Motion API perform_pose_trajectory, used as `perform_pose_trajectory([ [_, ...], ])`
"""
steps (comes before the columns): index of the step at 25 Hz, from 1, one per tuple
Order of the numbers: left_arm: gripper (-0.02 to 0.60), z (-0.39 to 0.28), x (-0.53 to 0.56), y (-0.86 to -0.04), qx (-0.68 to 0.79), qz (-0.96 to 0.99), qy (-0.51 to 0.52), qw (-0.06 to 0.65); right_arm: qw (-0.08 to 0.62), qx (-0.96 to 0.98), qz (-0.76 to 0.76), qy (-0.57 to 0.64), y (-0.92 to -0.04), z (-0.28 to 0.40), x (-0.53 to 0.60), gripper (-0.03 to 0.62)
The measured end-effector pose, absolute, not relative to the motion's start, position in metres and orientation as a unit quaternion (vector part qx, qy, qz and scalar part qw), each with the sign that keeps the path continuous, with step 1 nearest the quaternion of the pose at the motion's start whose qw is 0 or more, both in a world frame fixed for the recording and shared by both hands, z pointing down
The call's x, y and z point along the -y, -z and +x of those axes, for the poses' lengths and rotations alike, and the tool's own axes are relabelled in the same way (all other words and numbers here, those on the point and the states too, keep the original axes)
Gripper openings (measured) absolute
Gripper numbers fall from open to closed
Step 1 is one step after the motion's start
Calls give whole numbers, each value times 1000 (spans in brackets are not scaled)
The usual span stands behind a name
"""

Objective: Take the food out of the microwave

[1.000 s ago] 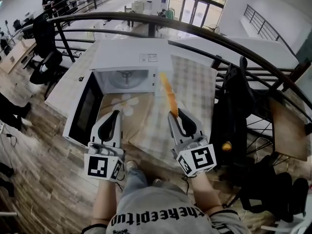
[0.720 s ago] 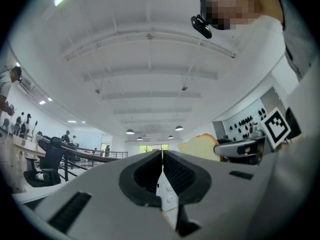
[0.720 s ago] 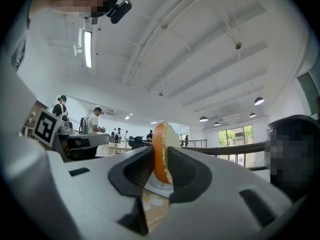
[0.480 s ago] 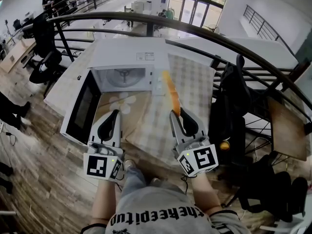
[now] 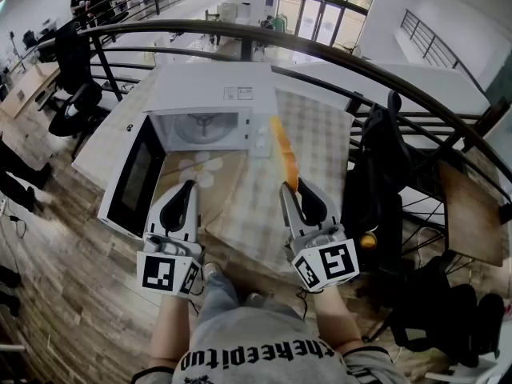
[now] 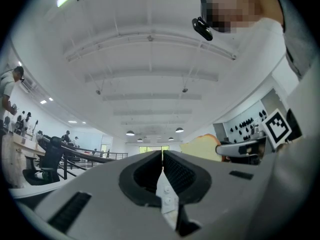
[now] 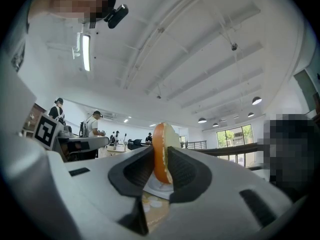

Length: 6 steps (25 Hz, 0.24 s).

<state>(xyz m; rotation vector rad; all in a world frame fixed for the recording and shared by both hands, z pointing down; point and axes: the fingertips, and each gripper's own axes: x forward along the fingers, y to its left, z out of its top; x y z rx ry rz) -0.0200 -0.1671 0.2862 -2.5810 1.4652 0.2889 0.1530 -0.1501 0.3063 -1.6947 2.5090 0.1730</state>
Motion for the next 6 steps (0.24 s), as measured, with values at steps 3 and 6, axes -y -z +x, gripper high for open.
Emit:
perform_pose_trajectory([
  [3, 11, -21, 169, -288, -492, -862, -96, 77, 56, -826, -558, -57, -306, 153, 152, 87],
  [6, 11, -21, 171, -289, -494, -861, -96, 75, 57, -826, -559, -56, -307, 154, 153, 87],
])
